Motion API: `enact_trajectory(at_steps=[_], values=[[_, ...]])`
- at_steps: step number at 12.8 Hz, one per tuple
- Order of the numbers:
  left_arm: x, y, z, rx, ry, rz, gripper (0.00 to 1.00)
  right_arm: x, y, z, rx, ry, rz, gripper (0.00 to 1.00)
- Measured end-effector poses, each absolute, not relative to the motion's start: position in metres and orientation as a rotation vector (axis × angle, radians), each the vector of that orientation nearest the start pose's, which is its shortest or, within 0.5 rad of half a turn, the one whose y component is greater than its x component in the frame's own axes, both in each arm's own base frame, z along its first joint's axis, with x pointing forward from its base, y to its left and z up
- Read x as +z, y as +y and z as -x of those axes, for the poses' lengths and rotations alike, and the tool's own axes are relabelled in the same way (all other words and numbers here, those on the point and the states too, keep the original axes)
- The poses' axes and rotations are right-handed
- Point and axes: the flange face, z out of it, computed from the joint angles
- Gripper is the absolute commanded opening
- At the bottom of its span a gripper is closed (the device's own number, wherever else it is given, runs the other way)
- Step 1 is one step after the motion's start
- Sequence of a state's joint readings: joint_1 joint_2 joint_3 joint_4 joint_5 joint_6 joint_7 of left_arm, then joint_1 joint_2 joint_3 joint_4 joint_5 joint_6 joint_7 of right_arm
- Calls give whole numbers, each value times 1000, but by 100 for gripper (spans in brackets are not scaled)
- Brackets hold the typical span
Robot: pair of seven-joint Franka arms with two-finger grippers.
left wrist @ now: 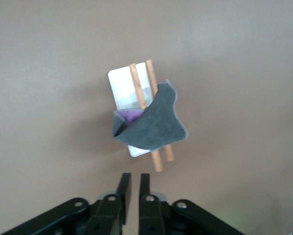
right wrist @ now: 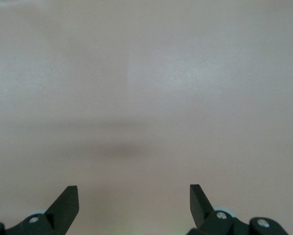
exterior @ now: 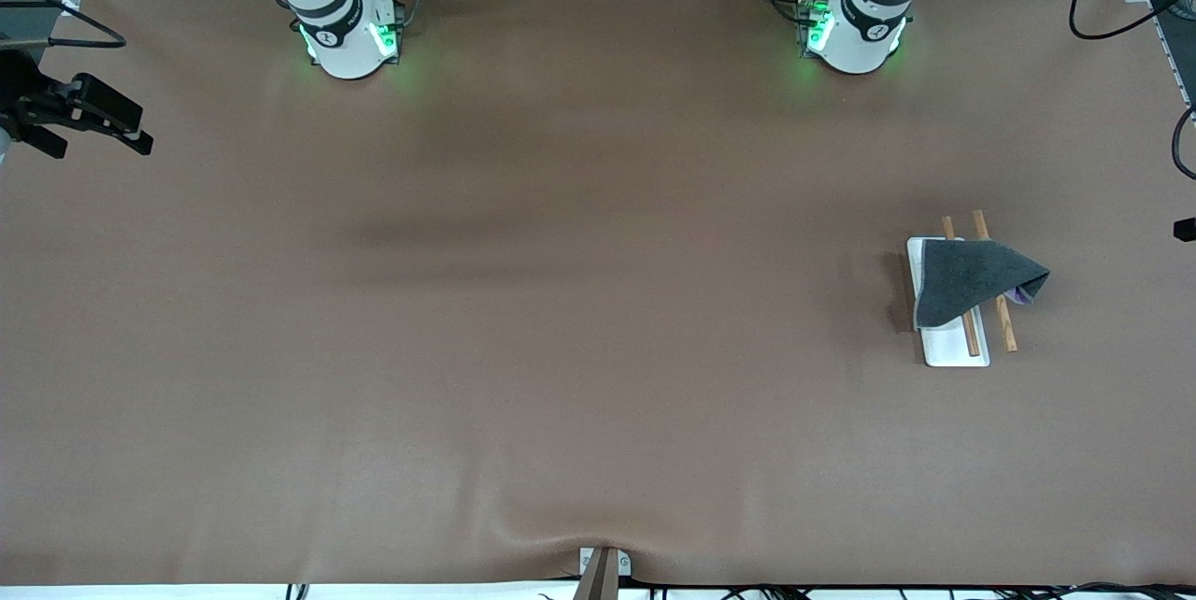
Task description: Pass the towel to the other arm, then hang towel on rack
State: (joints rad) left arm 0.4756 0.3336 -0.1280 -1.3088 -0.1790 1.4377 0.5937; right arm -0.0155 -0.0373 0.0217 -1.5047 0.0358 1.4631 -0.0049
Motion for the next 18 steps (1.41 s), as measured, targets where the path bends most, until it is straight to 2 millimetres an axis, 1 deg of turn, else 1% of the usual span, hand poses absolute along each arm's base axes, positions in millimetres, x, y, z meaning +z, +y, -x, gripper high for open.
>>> enact_trajectory(at_steps=[1, 2, 3, 4, 5, 7, 11, 13, 15, 18], values=[[553, 187, -598, 174, 350, 3398, 68, 666, 8, -532, 7, -23, 3107, 100], [566, 164, -596, 212, 273, 3383, 81, 666, 8, -532, 6, -22, 3107, 100], [578, 140, -594, 244, 189, 3363, 88, 666, 8, -532, 6, -22, 3107, 100], [589, 118, -591, 268, 107, 3342, 91, 666, 8, -532, 6, -22, 3107, 100], [599, 98, -587, 286, 47, 3327, 100, 665, 8, -532, 7, -22, 3107, 100], [610, 68, -582, 317, -33, 3307, 100, 665, 8, -532, 8, -22, 3107, 100], [612, 12, -583, 349, -79, 3243, 100, 664, 9, -532, 10, -24, 3107, 100], [615, -10, -581, 347, -95, 3237, 100, 664, 9, -532, 11, -24, 3107, 100], [623, -25, -577, 323, -91, 3237, 100, 664, 9, -532, 12, -25, 3107, 100], [640, -32, -576, 198, -87, 3247, 100, 663, 9, -532, 13, -24, 3107, 100]])
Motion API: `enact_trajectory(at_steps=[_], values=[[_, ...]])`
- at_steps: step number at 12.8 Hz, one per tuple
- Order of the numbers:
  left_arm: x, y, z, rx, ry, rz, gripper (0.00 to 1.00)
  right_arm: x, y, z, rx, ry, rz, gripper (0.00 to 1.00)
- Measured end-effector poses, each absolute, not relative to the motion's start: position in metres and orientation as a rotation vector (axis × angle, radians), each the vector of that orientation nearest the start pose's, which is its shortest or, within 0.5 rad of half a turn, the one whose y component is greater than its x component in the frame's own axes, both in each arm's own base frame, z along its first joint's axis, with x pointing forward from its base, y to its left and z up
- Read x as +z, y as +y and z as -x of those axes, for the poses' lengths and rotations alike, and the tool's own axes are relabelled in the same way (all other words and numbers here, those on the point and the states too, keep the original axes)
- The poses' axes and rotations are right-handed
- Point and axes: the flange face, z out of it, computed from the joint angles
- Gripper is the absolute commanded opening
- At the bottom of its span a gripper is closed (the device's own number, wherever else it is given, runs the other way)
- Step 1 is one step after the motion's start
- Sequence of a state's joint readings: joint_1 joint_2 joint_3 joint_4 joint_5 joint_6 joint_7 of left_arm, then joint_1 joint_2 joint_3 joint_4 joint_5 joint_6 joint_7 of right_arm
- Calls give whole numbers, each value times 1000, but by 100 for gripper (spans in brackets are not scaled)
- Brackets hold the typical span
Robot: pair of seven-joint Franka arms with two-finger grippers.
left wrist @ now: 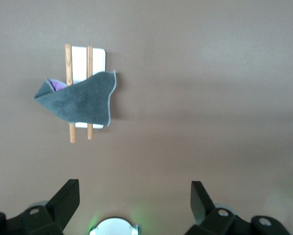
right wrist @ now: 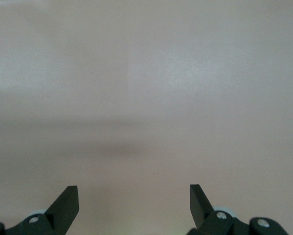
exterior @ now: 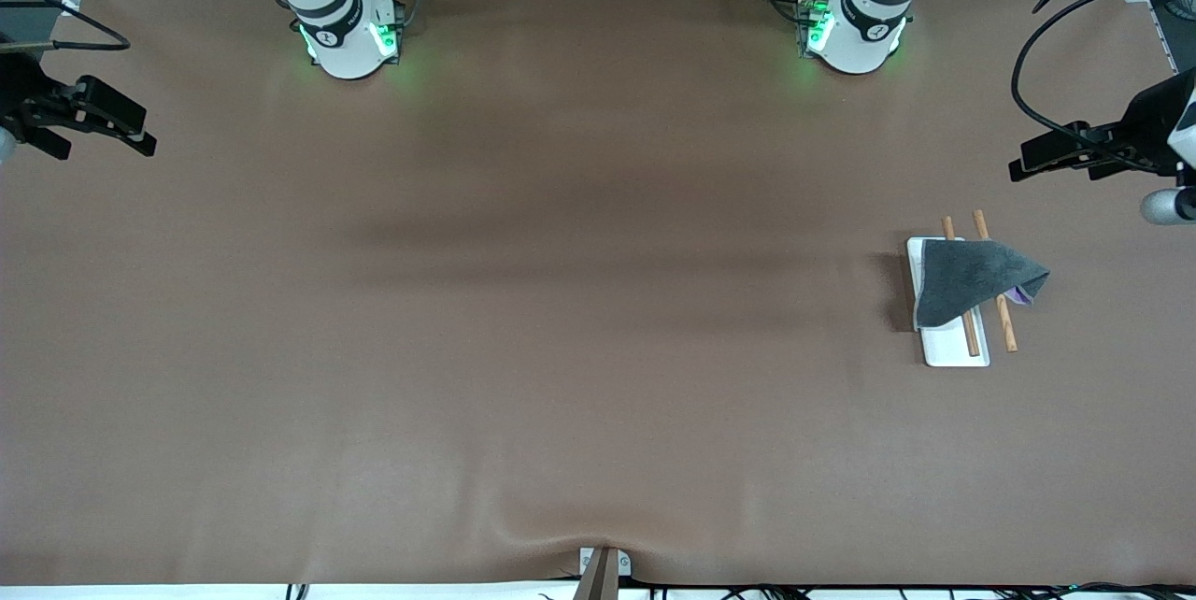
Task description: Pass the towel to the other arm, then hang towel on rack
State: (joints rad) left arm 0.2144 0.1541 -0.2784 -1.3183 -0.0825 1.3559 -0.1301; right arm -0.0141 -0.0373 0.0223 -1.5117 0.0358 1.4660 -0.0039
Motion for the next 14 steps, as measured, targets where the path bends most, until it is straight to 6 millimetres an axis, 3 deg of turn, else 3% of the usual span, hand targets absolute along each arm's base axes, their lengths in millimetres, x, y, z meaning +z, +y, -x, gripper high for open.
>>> enact_trajectory(at_steps=[6, 10, 14], values=[[617, -66, -576, 170, -66, 3197, 100, 663, 9, -532, 14, -24, 3107, 100], [609, -63, -571, 121, -87, 3197, 100, 662, 9, -532, 18, -22, 3107, 100], [610, -61, -542, 70, -97, 3193, 100, 660, 8, -533, 23, -20, 3107, 100]])
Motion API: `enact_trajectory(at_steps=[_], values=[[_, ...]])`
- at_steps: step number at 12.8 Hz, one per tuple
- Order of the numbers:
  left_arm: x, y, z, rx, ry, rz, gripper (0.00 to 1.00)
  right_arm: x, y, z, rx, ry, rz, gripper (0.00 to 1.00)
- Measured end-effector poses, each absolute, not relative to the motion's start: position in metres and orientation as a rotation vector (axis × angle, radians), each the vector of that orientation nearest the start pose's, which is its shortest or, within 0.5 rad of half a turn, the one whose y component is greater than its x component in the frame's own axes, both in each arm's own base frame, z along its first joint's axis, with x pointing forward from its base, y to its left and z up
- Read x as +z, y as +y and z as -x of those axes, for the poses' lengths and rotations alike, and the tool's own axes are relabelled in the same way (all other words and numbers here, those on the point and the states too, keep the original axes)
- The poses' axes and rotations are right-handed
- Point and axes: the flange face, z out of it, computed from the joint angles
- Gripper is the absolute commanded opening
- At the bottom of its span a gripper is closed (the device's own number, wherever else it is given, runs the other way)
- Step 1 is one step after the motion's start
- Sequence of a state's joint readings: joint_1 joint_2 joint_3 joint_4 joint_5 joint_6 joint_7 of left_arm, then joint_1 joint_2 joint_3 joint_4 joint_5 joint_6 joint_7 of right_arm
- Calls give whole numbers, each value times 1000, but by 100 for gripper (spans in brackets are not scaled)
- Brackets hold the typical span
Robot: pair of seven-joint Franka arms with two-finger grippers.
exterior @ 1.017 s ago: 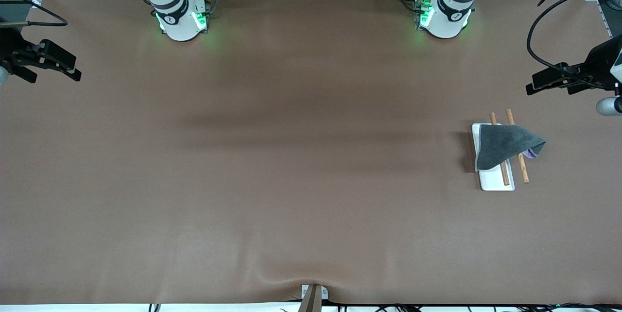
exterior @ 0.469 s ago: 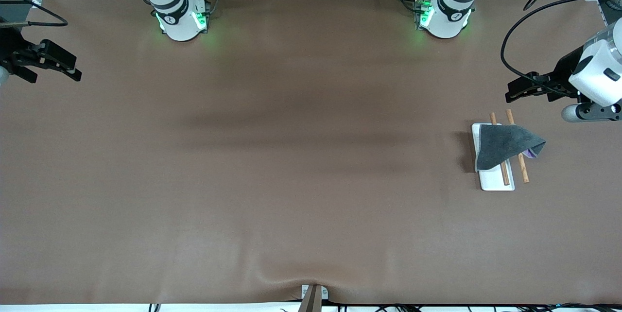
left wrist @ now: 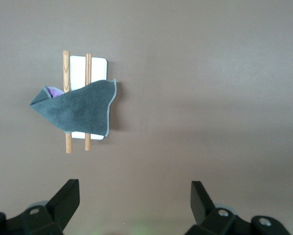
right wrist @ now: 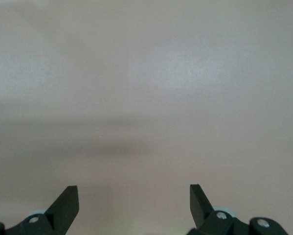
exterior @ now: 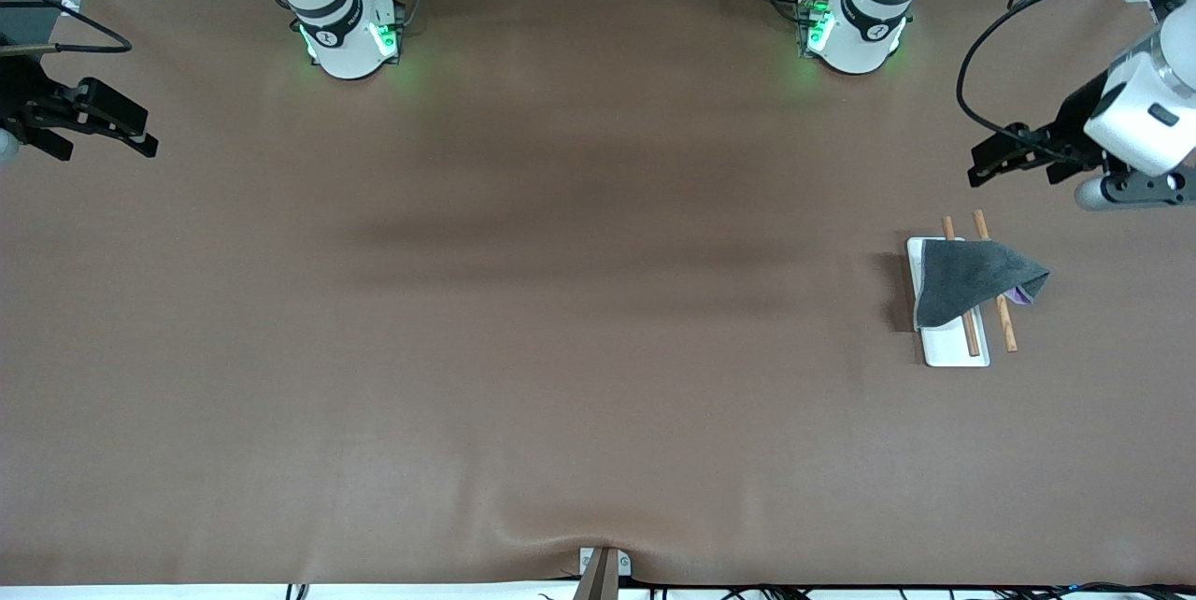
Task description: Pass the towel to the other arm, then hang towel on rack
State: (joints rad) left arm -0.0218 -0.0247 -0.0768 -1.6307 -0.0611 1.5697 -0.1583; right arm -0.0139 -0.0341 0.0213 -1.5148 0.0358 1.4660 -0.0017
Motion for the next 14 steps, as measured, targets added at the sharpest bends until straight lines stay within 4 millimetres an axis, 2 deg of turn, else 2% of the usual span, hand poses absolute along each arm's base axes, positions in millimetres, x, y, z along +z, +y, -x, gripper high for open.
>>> enact_trajectory(at_steps=[6, 10, 14], values=[[617, -38, -530, 86, -143, 3141, 100, 659, 6, -534, 27, -11, 3106, 100], [634, -36, -518, 91, -140, 3109, 100, 659, 6, -533, 35, -9, 3106, 100], [643, -36, -517, 63, -142, 3110, 100, 659, 6, -533, 35, -8, 3106, 100]])
